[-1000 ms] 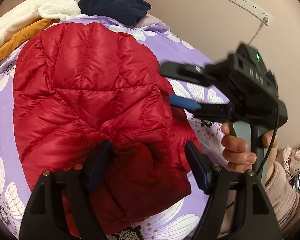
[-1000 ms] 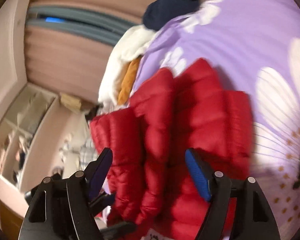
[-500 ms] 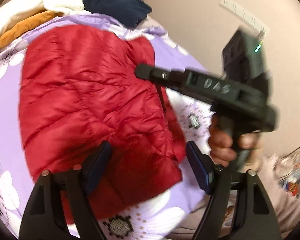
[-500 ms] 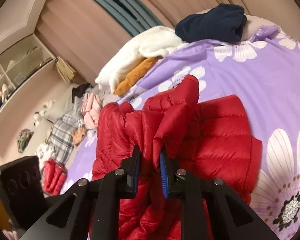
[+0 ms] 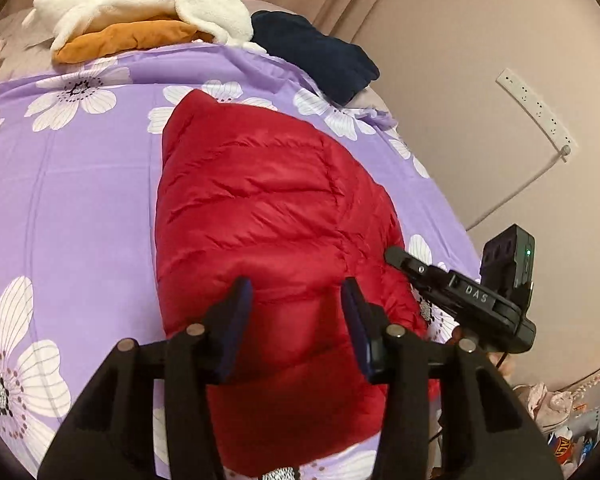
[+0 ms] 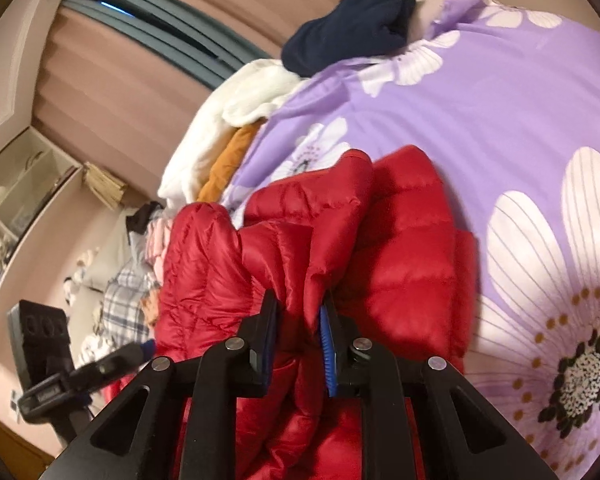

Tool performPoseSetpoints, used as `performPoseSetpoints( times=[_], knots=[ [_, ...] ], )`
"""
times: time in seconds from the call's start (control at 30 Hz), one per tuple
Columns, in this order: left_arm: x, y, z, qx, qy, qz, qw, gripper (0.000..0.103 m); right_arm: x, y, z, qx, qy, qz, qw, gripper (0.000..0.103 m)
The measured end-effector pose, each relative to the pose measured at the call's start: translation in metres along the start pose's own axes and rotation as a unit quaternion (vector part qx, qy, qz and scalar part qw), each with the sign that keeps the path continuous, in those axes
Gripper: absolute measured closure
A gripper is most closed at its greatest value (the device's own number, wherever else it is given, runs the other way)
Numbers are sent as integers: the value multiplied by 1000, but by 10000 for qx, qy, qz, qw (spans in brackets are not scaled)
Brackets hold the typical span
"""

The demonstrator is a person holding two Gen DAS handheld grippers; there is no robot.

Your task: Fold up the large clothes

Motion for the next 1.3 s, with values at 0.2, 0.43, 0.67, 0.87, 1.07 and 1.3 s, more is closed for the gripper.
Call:
performPoseSetpoints(
  times=[0.2,0.43,0.67,0.87,1.07,1.3],
  knots=[
    [25,5,-2,422,-200,-358,9983,58,4,6,6,-22,-32,202,9998,84],
    [45,5,3,633,-354,-587,9956,57,5,16,10,185,-139,183,9996,83],
    [45,5,4,663,-406,-647,9949,51,-30,-20,4,-586,197,650,9960,78],
    [45,6,4,621,-405,-591,9955,48,-54,-59,19,-1306,340,445,9899,78],
    [45,7,4,574,-399,-573,9959,48,-30,-76,55,-1858,-174,548,9809,78],
    [50,11,7,652,-426,-605,9951,46,-1,-54,74,-2201,-515,1266,9659,78]
  ],
)
Point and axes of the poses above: each gripper's, at about its wrist camera, not at the fingertips, and x roughly the way its jaws point, y to its right, z to its underside, the point moved 5 cm from there along x, roughly the way its jaws point, and after that the axes turned 2 degrees about -z, right-handed, at the moved point
